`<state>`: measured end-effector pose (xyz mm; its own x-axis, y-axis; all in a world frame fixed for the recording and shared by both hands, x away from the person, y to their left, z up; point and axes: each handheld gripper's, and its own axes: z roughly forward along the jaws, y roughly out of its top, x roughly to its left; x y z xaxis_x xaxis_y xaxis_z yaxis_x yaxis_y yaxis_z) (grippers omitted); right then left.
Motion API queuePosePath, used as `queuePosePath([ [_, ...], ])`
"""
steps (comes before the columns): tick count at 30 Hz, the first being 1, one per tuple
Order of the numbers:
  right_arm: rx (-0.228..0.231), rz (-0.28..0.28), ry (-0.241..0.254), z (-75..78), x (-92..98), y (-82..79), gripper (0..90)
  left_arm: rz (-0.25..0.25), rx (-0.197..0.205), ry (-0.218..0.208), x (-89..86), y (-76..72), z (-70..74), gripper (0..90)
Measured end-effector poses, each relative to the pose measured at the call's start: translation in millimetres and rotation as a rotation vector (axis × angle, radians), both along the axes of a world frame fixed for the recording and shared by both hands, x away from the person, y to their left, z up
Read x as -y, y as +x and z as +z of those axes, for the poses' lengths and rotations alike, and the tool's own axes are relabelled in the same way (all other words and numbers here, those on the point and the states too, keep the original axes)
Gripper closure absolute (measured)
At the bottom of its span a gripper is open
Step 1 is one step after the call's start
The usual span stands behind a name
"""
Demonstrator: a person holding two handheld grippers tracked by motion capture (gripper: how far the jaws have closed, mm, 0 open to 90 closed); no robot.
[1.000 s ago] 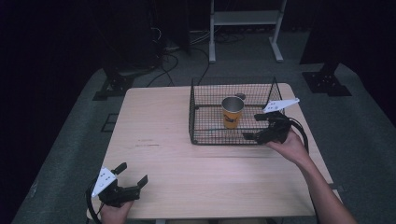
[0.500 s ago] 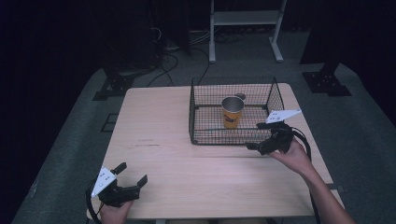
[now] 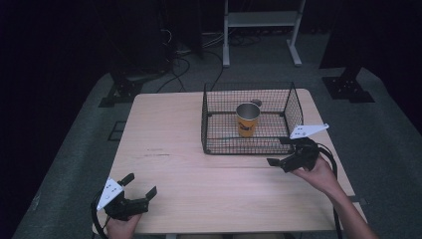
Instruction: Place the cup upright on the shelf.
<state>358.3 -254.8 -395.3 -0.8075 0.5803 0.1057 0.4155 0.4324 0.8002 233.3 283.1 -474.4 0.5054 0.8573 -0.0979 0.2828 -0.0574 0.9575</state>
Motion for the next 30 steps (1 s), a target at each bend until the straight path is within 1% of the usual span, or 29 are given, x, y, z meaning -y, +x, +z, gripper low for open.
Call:
queuePosePath([
  [3, -0.007, 0.006, 0.019, -0.2, 1.8, -2.4, 1.4, 0.002, 0.001, -0.001, -0.1, -0.3, 0.3, 0.4],
  [5, -0.001, 0.004, 0.012, -0.8, 2.2, -4.2, 1.4, 0.002, 0.005, -0.003, -0.7, -0.6, 0.7, 0.4],
  [7, -0.009, 0.005, 0.013, -2.0, 3.1, -5.0, 1.4, 0.004, 0.006, -0.002, -1.2, -0.9, 0.9, 0.4],
  [13, -0.014, -0.009, 0.0, -8.3, 8.1, -8.1, 1.4, 0.008, 0.008, -0.007, -2.2, -1.1, 0.7, 0.4],
  [18, -0.022, -0.015, 0.005, -13.5, 13.9, -11.1, 1.4, 0.009, 0.008, -0.008, -1.8, -1.1, 0.6, 0.4],
  [21, -0.014, -0.022, 0.003, -14.7, 16.9, -13.8, 1.4, 0.011, 0.008, -0.008, -1.6, -1.5, 0.6, 0.4],
  [23, -0.011, -0.028, 0.011, -15.6, 19.8, -16.4, 1.4, 0.01, 0.012, -0.007, -1.7, -1.8, 0.7, 0.4],
  [26, -0.009, -0.033, 0.005, -18.4, 23.0, -19.5, 1.4, 0.012, 0.013, -0.01, -2.1, -2.0, 0.8, 0.4],
  [28, -0.015, -0.039, 0.002, -20.3, 24.7, -20.8, 1.4, 0.012, 0.013, -0.009, -1.9, -1.9, 0.7, 0.4],
  [30, -0.017, -0.04, 0.011, -23.3, 27.3, -22.9, 1.4, 0.011, 0.011, -0.009, -1.7, -1.6, 0.5, 0.4],
])
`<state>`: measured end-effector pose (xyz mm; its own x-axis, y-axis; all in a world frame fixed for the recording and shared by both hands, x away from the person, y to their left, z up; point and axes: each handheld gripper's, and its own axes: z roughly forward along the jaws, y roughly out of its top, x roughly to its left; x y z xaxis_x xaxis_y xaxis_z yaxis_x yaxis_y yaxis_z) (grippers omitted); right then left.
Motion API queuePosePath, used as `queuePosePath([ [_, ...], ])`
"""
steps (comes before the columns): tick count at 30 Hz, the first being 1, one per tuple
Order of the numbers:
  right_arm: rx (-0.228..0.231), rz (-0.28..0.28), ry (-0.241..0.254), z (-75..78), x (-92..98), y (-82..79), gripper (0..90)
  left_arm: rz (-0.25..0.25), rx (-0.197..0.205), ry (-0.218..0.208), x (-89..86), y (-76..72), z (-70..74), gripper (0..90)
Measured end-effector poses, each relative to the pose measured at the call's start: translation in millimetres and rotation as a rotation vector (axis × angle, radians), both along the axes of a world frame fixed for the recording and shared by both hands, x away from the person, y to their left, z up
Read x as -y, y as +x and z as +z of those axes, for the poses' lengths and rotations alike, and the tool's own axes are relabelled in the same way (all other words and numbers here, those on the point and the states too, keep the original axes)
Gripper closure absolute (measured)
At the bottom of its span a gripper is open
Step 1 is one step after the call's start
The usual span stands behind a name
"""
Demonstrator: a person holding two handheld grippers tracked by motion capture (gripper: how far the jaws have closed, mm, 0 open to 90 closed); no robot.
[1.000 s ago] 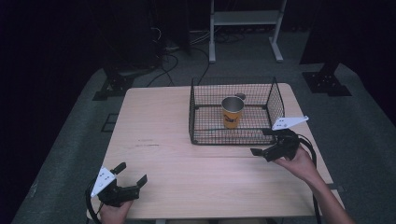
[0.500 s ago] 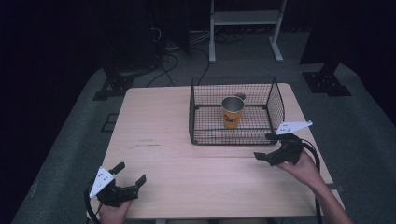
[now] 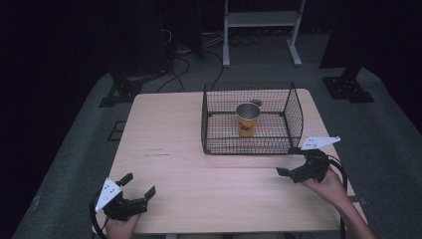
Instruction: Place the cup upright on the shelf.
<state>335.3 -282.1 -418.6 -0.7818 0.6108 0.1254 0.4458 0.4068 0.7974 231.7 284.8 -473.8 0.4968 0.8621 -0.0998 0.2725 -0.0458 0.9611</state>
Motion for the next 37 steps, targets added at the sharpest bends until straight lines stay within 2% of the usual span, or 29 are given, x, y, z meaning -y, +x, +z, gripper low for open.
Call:
queuePosePath([
  [5, -0.014, -0.011, -0.006, -7.3, 3.6, -3.1, 1.4, -0.002, -0.003, 0.003, 0.6, 0.4, -0.4, 0.4],
  [12, -0.008, -0.032, 0.028, -11.1, 10.8, -8.1, 1.4, -0.004, -0.001, 0.001, 0.9, 0.6, -0.1, 0.4],
  [29, -0.024, -0.094, 0.048, -30.0, 32.4, -23.1, 1.4, -0.007, 0.003, 0.002, 2.2, 0.7, 0.4, 0.4],
  [35, -0.03, -0.124, 0.07, -39.7, 40.2, -32.8, 1.4, -0.009, 0.007, 0.003, 3.5, 0.4, 1.2, 0.4],
  [37, -0.028, -0.135, 0.099, -43.6, 43.3, -39.1, 1.4, -0.008, 0.009, 0.006, 4.4, 0.2, 1.7, 0.4],
])
